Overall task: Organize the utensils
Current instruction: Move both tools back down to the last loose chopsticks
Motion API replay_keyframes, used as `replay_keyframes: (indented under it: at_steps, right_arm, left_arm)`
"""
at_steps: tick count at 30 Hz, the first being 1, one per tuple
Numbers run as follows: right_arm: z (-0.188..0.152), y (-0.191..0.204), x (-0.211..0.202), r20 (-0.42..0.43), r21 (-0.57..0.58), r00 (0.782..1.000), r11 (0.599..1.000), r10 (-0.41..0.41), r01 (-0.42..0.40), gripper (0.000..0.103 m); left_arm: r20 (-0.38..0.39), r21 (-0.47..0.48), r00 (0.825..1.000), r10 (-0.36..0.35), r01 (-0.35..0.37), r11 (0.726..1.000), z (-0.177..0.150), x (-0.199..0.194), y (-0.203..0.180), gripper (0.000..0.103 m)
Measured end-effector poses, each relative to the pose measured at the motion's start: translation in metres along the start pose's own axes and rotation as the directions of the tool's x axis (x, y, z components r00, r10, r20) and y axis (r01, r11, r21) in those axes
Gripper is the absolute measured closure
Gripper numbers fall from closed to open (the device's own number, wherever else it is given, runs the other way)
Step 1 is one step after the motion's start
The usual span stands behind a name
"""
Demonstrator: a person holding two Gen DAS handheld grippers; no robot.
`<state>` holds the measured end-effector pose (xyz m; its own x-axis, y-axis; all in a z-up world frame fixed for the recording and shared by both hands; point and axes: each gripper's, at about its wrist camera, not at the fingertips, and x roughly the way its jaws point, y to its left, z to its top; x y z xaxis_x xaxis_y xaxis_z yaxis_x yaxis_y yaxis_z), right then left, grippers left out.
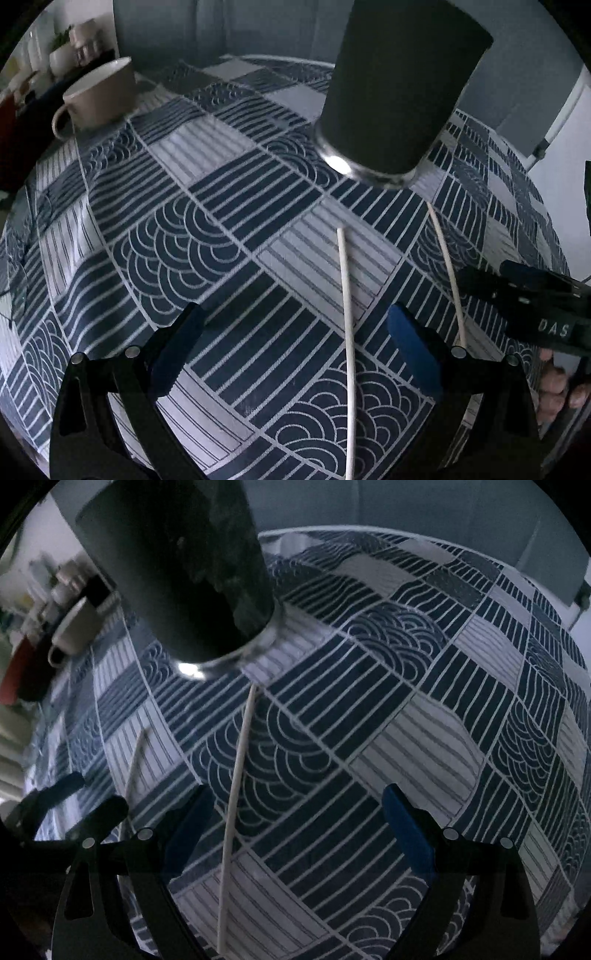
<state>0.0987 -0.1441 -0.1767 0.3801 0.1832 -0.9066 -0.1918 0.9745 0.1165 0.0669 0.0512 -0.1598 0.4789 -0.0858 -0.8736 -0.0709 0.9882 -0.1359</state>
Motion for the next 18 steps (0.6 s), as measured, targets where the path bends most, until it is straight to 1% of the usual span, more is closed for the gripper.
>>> replay_keyframes:
  at_steps: [3,4,6,7,9,13,18]
  right_arm:
    - [-0.002,0.003,0.002,-0.014,-0.017,1.0,1.0,-0.022,0.022,0.015]
    - [-0.002,0.005,0.003,-0.017,-0.028,0.999,0.999,-0.035,0.035,0.015]
    - [-0.002,0.01,0.006,-0.027,-0.054,0.997,0.996,-0.066,0.064,0.015]
    - [-0.002,0.015,0.008,-0.033,-0.08,0.995,0.993,-0.091,0.088,0.014]
    - [-0.003,0.015,0.007,-0.029,-0.078,0.995,0.993,-0.093,0.091,0.014]
    - [-0.004,0.009,0.009,-0.036,-0.06,0.994,0.994,-0.099,0.096,0.007]
    - [-0.004,0.009,0.008,-0.046,-0.063,0.994,0.993,-0.1,0.097,0.008]
  left_arm:
    - [0.0,0.044,1.0,0.031,-0.031,0.999,-0.001,0.003,-0.007,0.006]
    - [-0.002,0.068,0.999,0.051,-0.051,0.996,-0.002,0.005,-0.01,0.006]
    - [-0.011,0.126,0.995,0.095,-0.093,0.988,-0.003,0.009,-0.018,0.005]
    - [0.005,0.147,0.994,0.106,-0.106,0.984,-0.004,0.009,-0.021,0.005]
    - [-0.01,0.121,0.995,0.101,-0.099,0.988,-0.003,0.009,-0.017,0.005]
    - [-0.041,0.124,0.993,0.112,-0.106,0.987,0.0,0.01,-0.017,0.005]
    - [-0.078,0.121,0.99,0.115,-0.105,0.987,0.003,0.011,-0.017,0.005]
